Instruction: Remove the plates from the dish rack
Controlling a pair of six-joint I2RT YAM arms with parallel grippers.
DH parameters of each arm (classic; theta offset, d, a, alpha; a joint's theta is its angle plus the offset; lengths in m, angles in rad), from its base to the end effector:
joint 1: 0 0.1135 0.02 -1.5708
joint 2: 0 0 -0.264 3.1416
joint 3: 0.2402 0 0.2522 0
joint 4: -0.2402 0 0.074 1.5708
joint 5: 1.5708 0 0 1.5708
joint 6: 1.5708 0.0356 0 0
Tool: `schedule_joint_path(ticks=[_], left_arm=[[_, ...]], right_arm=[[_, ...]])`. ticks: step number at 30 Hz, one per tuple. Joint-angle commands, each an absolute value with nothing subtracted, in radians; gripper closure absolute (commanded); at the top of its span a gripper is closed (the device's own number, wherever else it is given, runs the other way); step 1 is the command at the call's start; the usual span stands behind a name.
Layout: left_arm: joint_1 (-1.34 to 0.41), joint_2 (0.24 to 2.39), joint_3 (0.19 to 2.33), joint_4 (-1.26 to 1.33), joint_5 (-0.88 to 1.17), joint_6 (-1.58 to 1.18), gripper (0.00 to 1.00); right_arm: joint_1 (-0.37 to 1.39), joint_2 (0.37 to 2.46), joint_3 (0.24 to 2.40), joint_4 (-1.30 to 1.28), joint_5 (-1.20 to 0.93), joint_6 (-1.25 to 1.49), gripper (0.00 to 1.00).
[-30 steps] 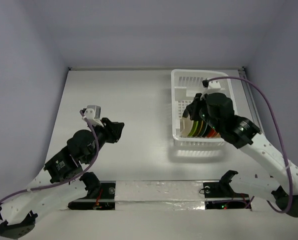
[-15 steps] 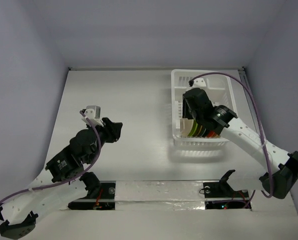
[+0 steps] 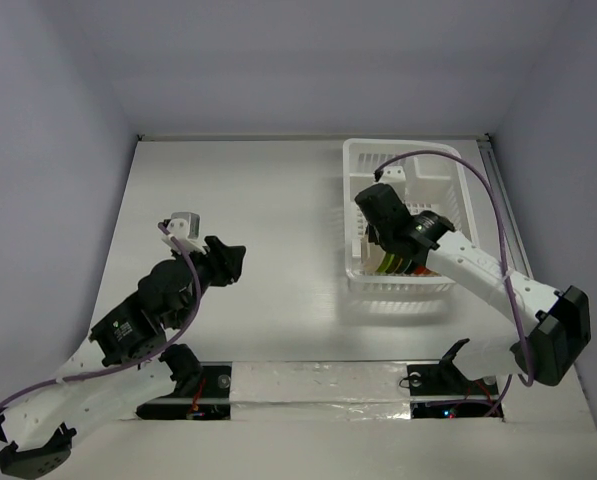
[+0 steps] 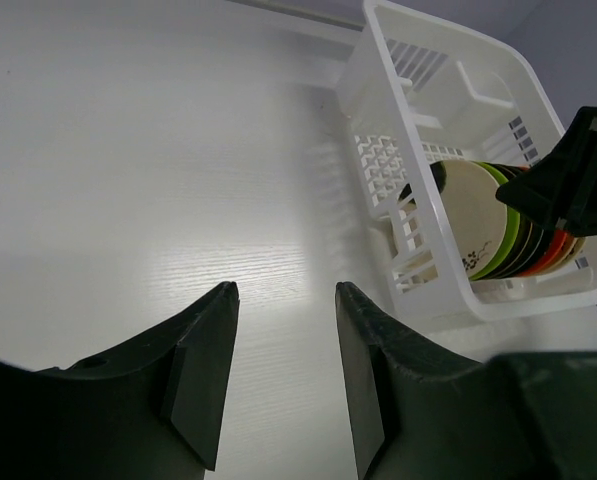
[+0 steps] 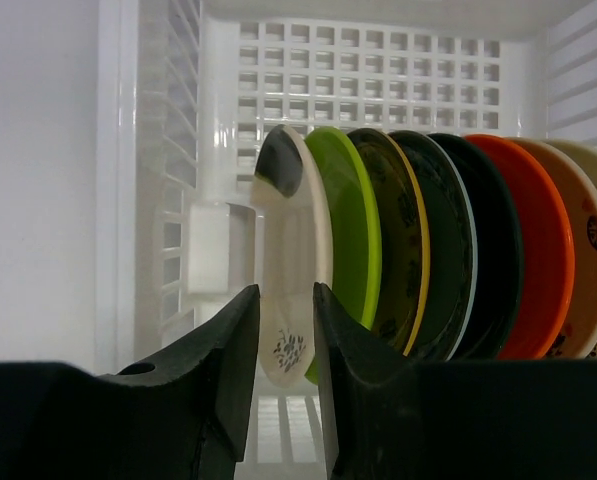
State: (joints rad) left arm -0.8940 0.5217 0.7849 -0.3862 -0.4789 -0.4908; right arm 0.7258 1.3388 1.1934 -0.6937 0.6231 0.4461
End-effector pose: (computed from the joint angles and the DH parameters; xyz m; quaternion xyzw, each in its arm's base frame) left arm 0.0860 -0.0808 0.3538 -0.0081 0.7446 -0.2740 0.6087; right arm 0.2226 0.1697 0.3177 -0.0153 0.8955 -0.0502 0.4420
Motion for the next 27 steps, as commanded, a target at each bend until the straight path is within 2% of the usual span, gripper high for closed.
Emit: schedule_joint_path(ticks=[1, 15, 19, 21, 27], left_arm=[[-0.888, 0.503, 0.778, -0.361, -0.48, -0.489, 0.59], [-0.87, 0.512, 0.778, -0.35, -0.46, -0.482, 0.58], [-0.861, 0.509, 0.776, -0.348, -0.459, -0.48, 0.58], [-0.861, 0.508, 0.776, -0.347, -0.456, -0.479, 0.58], [-0.851, 0.509, 0.779, -0.342, -0.451, -0.468, 0.58]], right_arm=[[0.71, 1.345, 1.181, -0.681, 0.677, 0.468, 0.67], [0.683, 1.397, 1.144, -0.65, 0.707, 0.471, 0.68], [0.673, 1.422, 1.138, -0.637, 0.71, 0.466, 0.73], [0.673, 1.436, 1.152, -0.644, 0.727, 0.457, 0.81], [0.673, 1.427, 1.241, -0.696, 0.782, 0.416, 0.91]])
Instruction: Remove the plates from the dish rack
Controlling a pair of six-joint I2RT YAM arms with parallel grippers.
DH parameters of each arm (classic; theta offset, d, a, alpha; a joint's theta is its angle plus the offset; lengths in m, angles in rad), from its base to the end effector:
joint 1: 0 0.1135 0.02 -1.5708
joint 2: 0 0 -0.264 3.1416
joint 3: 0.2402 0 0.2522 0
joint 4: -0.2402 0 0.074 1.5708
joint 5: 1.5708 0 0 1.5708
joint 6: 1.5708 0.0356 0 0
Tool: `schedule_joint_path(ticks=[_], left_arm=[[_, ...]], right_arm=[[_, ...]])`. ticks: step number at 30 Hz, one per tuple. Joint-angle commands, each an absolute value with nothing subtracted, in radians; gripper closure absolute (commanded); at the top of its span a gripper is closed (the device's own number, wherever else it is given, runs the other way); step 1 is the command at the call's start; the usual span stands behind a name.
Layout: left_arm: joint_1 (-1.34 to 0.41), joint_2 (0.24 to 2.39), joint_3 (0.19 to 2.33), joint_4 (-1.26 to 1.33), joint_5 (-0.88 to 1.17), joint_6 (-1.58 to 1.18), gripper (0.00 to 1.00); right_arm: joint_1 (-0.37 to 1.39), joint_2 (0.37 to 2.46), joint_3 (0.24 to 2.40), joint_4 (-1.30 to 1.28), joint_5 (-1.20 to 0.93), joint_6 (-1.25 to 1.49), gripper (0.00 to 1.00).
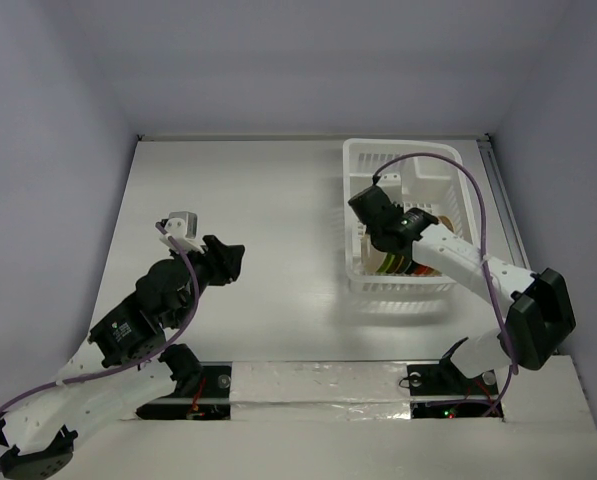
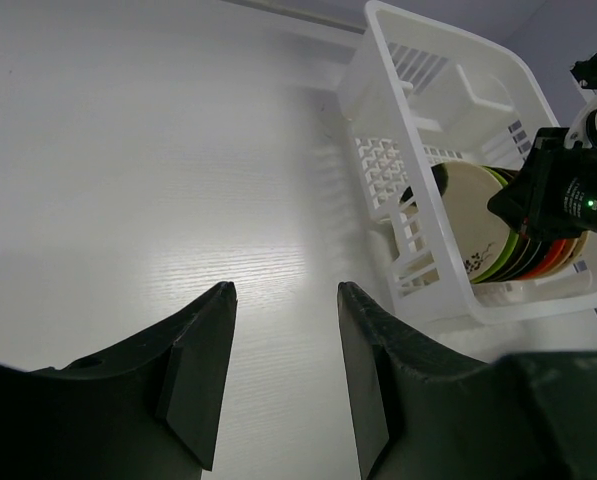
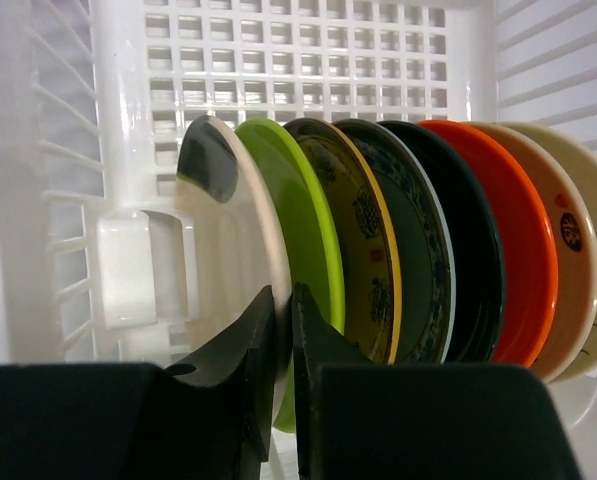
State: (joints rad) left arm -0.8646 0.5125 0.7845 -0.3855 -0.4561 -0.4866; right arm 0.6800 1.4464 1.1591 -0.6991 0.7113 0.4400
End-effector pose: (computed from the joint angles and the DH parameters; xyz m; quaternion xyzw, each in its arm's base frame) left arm 0.0866 -0.0773 0.3546 -0.0113 0.7421 -0.2740 0.6116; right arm 0.2439 0.1673 0.2794 -0.0079 0.9032 -0.1391 0.4059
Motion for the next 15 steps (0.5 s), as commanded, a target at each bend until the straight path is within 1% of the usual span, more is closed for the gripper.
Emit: schedule_joint_path(ticks=[1, 2, 9, 15], left_arm=[[-0.851, 0.509, 0.779, -0.342, -0.449, -0.469, 0.58], [-0.851, 0.509, 0.779, -0.341, -0.448, -0.469, 0.58], [-0.842, 0.503, 0.776, -0.334, -0.434, -0.462, 0.58], [-0.842, 0.503, 0.776, -0.331, -0.43, -0.46, 0.57]], right_arm=[[0.673, 1.414, 1.253, -0.707, 0.784, 0.41, 0.92], [0.673, 1.408, 1.279, -0.713, 0.785, 0.394, 0.94], [0.673, 1.374, 1.393, -0.779, 0.807, 0.344, 0.97], [0.673, 1.361, 1.44, -0.804, 0.812, 0.316, 1.0]])
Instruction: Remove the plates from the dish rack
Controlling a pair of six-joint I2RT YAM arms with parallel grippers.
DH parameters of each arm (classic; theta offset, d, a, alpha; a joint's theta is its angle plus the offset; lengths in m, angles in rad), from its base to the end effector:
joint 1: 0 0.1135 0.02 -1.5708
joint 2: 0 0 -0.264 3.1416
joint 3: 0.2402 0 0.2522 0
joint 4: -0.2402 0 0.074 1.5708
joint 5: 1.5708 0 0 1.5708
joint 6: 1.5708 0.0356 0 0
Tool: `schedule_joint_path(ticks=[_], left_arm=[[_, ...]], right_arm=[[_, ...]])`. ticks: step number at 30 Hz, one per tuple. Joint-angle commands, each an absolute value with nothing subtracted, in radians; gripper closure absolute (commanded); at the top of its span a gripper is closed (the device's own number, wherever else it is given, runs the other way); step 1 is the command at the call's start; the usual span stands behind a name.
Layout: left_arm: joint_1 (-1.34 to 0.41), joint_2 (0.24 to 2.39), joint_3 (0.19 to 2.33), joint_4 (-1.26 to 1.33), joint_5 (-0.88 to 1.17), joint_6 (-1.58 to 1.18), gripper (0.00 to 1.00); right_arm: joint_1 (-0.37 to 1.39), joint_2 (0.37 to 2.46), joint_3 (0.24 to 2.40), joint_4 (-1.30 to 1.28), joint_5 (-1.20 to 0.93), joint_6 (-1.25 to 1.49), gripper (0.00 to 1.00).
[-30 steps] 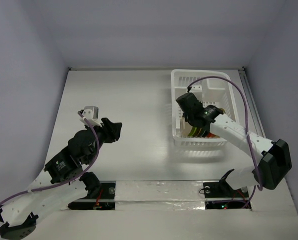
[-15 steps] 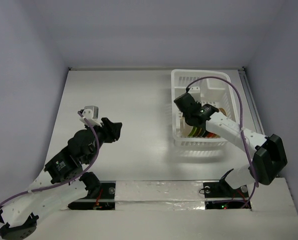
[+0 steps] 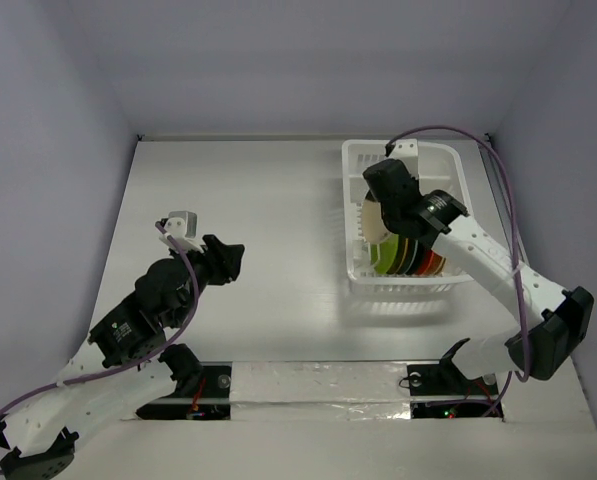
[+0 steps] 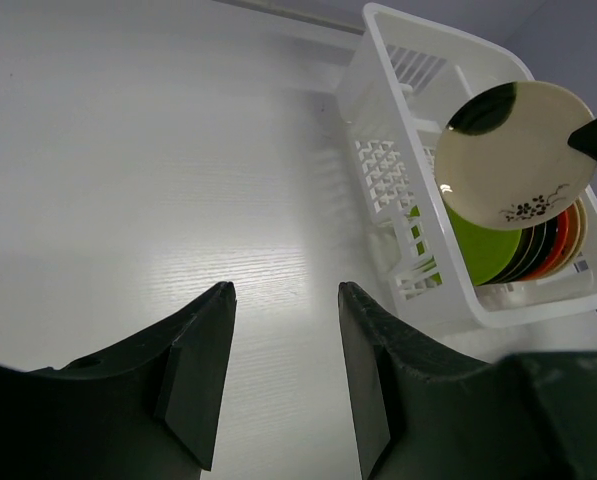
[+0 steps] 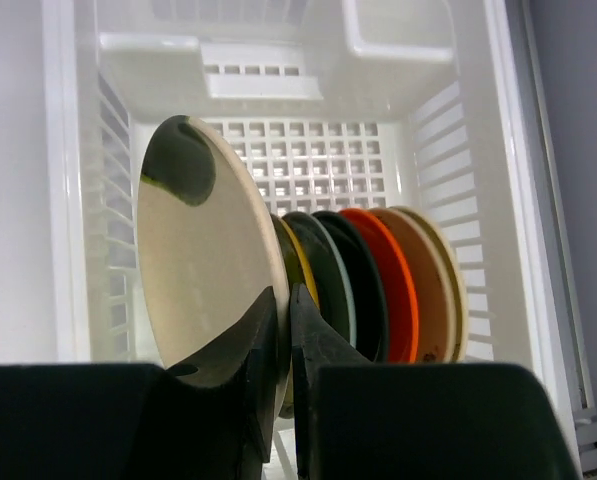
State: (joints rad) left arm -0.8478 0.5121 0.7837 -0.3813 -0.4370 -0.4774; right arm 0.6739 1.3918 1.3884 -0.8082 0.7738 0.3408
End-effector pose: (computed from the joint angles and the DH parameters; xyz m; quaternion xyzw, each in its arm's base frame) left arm 0.0876 -0.0765 0.3547 -0.0083 0.7413 -0.2734 0.6129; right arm 0.2395 0.1594 0.3603 -0.0047 0.8714 -0.1396 0.4702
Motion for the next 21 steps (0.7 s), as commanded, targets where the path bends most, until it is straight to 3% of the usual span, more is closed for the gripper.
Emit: schedule_joint_path(ticks=[1, 6, 10, 21], left_arm=[[-0.842, 0.503, 0.776, -0.331, -0.428, -0.46, 0.57], [-0.842, 0.486, 0.779, -0.328, -0.445, -0.46, 0.57], [-0.821, 0.462, 0.781, -0.321, -0.46, -0.46, 0.57], [-0.778, 0.393, 0.778, -0.331, -0.509, -0.476, 0.57]], right_arm=[[0.673, 1.362, 1.442, -0.802, 0.81, 0.316, 1.0], [0.692, 1.312, 1.477, -0.764, 0.789, 0.318, 1.0], [0.73, 1.247, 1.454, -0.562, 0.487, 0.298, 1.0], [0.928, 1.73, 1.626, -0.367, 0.347, 0.36, 1.0]])
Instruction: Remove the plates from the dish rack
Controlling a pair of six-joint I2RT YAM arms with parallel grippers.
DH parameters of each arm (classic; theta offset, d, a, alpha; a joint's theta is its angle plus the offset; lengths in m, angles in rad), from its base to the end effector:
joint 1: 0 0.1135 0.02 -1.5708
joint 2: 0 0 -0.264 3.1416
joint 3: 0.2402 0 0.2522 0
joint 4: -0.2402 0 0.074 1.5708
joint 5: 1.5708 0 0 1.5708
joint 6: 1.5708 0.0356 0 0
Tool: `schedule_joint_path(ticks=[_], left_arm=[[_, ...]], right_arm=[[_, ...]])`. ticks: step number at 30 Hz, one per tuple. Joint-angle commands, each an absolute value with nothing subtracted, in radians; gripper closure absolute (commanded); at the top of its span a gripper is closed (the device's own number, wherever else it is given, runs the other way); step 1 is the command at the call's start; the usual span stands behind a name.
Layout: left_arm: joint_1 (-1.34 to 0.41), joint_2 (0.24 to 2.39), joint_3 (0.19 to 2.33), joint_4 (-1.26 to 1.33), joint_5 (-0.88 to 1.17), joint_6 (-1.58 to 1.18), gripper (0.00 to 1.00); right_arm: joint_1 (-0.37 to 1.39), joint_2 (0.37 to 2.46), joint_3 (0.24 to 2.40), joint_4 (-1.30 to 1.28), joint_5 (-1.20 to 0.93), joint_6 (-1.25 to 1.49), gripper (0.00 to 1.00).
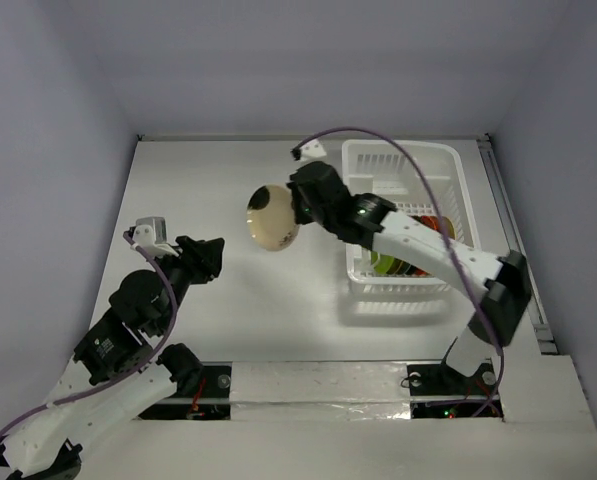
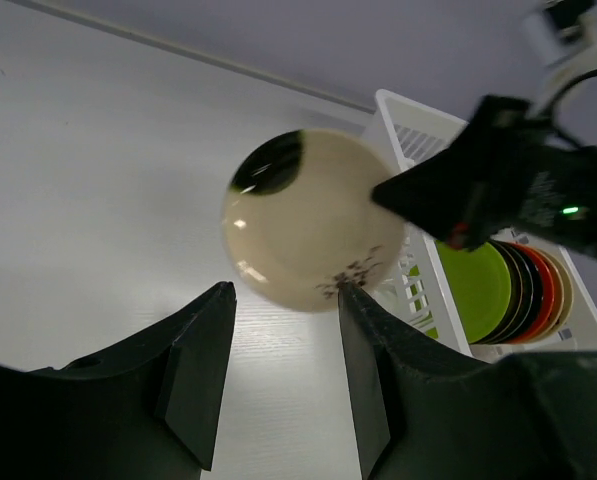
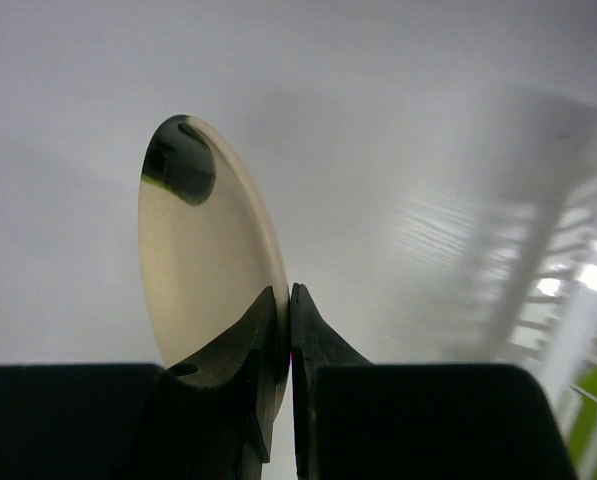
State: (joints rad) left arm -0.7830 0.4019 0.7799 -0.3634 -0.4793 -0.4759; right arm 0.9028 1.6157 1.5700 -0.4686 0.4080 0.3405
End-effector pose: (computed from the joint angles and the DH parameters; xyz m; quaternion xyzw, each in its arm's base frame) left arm 0.0741 -0.0505 0.3645 -0.0628 0.6997 -0.2726 0.6574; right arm 0.2416 0.2834 0.3735 -0.1366 0.8409 0.1452 0.5031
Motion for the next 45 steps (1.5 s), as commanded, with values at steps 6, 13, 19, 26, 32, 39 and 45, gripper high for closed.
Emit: schedule_joint_path(ticks=[6, 13, 19, 26, 32, 39, 45], left_arm=[[-0.778, 0.396, 0.778, -0.337, -0.506, -0.477, 0.57], [-0.769, 0.402, 0.775, -0.336, -0.492, -0.476, 0.57], [-0.769, 0.402, 0.775, -0.337, -0.489, -0.476, 0.57], [-0.769, 0.39, 0.773, -0.339, -0.491, -0.477, 0.57], [-0.769, 0.39, 0.775, -0.336, -0.491, -0.476, 0.57], [-0.769, 0.387, 0.775, -0.336, -0.491, -0.476, 0.58], [-0.769, 0.394, 0.773, -0.321, -0.459, -0.462, 0.98]], right_arm=[[0.928, 1.882, 1.672, -0.293, 0.311, 0.403, 1.0], [0.928, 1.997, 1.632, -0.195, 0.27, 0.459, 1.0], [0.928, 2.071, 1.623, -0.215, 0.33, 0.489, 0.86], [0.919, 2.098, 1.608, -0.253, 0.353, 0.479, 0.61], [0.919, 2.045, 1.582, -0.262, 0.359, 0.466, 0.46], [0.919, 1.646, 1.445, -0.218, 0.412, 0.397, 0.74], [0.815, 1.378, 1.249, -0.409, 0.572, 0.394, 1.0]])
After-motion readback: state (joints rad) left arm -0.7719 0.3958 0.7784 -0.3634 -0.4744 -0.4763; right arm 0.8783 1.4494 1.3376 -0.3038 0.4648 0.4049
